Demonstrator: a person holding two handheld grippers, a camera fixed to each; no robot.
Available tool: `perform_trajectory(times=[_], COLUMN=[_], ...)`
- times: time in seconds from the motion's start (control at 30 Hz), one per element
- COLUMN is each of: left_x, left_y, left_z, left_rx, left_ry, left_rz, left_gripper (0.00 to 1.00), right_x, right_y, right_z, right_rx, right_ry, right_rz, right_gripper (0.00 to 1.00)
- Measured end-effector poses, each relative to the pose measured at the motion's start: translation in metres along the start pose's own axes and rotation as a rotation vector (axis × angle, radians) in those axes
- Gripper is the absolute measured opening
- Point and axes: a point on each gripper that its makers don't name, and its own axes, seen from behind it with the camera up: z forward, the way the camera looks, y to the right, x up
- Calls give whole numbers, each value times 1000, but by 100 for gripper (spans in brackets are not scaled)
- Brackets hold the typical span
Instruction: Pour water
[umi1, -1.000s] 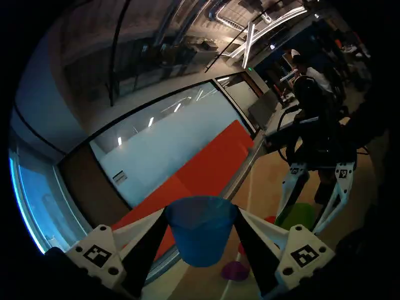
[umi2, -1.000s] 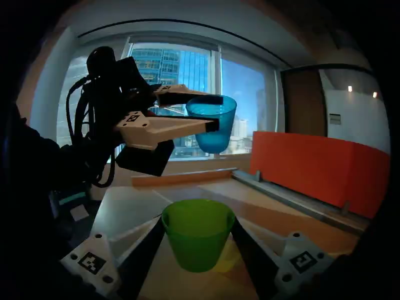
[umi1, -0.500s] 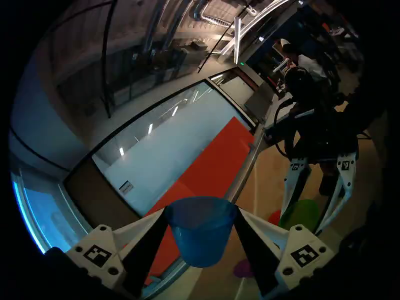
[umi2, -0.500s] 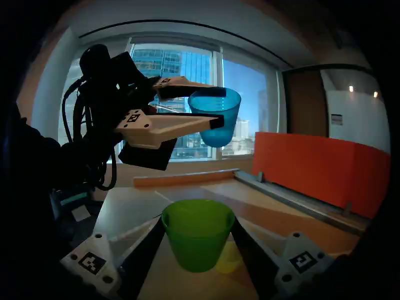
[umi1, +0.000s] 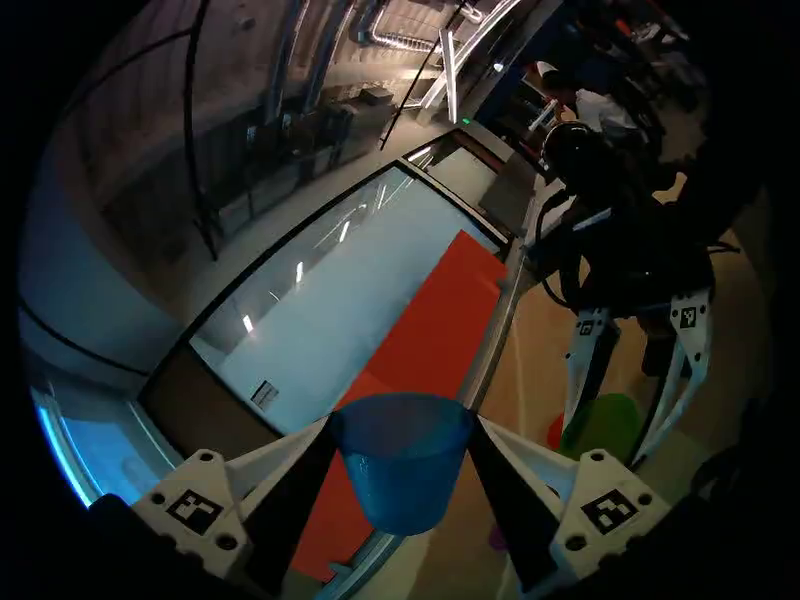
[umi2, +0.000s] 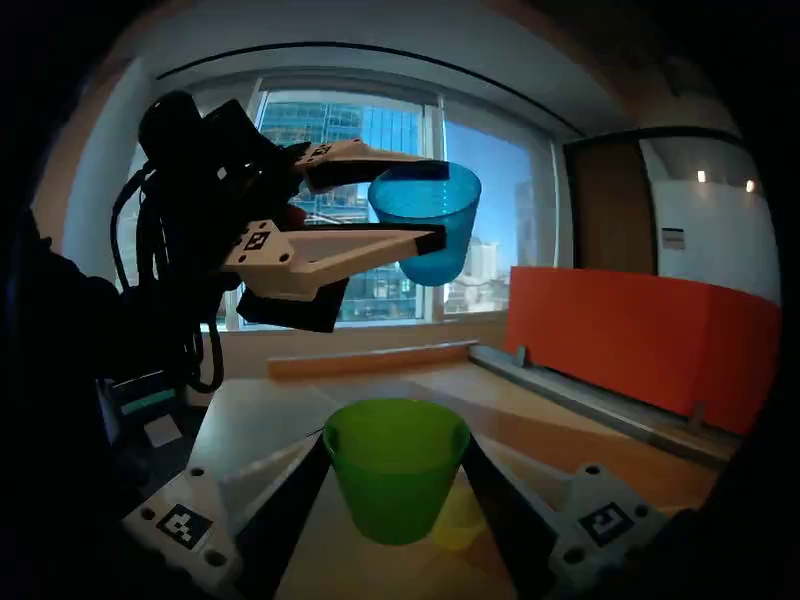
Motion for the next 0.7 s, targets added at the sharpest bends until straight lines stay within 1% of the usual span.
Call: perform_trajectory(times=[0.37, 0.7], left_x=[8, 13], left_y=[-1, -1], left_z=[0, -1], left_rx=[8, 10], left_ry=[9, 13], left_rz=[75, 122], left_gripper=[89, 89], right_x=[2, 3], right_y=[2, 2], right_z=[1, 3], right_rx=[-4, -3], right_ry=[4, 9], right_rz=[2, 6], right_gripper=[92, 92])
